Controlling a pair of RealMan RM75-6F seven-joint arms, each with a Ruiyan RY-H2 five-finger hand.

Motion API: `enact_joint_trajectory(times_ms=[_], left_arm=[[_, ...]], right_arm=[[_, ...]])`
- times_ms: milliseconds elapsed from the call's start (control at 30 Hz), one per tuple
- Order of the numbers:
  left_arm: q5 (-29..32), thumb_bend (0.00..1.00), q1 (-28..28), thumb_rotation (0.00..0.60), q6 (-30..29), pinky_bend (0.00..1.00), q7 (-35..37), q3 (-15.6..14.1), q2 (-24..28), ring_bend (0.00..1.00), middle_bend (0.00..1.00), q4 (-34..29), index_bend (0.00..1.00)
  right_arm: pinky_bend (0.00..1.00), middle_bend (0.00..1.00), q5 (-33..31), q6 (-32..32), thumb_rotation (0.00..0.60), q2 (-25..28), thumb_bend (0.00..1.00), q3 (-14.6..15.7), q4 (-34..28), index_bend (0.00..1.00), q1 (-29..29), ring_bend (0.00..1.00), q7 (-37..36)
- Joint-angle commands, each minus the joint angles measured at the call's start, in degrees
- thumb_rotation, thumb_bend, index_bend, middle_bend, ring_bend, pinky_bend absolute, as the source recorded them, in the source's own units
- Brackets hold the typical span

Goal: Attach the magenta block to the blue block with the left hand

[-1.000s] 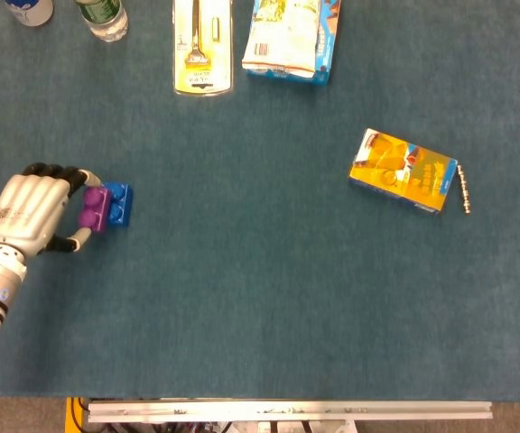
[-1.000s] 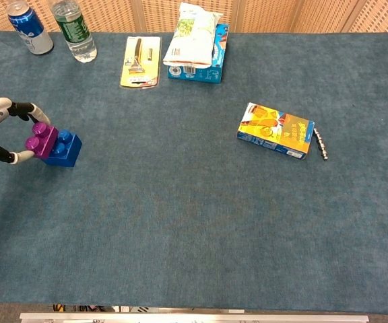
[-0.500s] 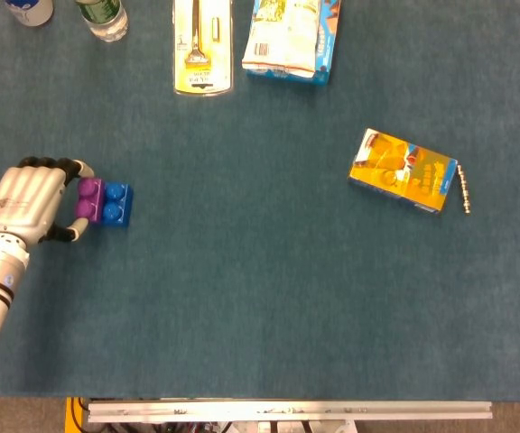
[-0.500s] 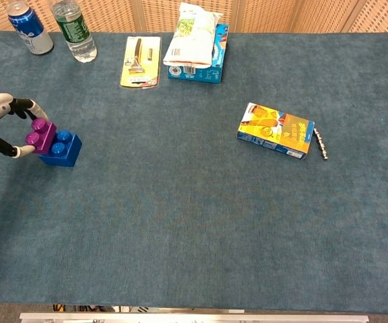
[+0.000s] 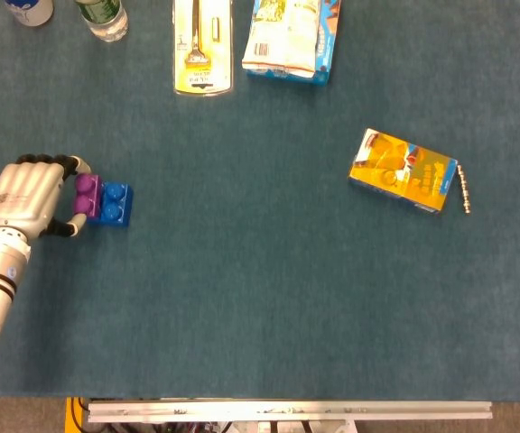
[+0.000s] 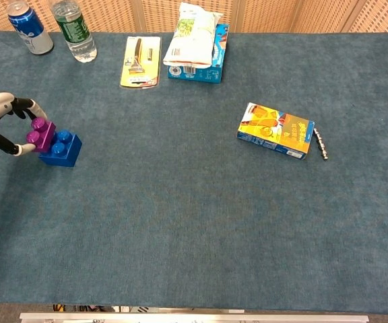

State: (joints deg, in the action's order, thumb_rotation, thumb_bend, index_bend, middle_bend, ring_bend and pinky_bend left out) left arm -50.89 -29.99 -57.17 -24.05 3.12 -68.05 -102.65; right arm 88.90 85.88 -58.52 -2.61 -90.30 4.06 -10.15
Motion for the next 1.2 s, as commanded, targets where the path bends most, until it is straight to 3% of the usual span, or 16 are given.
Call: enact_joint_trajectory(times_ms=[33,1200], left_arm=[[0.53,0.3,-0.26,0.6,0.01,0.18,-0.34,-0.19,0.01,0.24,0.29,-0.26,0.31],[3.85,0.3,-1.34,0.6,-0.51,0.18,-0.4,-1.71,-3.14,0.24,0.29,1.34,0.3]], right_arm=[[0.47,0.51,-0.06,0.01,0.6,0.04,0.28,-0.03,0.0,0.5,-0.02,0.44,0.0],[0.47,0.51,-0.24,0.38,0.6,0.11,0.28,-0.09,0.47,0.5,-0.46,0.44,-0.56]])
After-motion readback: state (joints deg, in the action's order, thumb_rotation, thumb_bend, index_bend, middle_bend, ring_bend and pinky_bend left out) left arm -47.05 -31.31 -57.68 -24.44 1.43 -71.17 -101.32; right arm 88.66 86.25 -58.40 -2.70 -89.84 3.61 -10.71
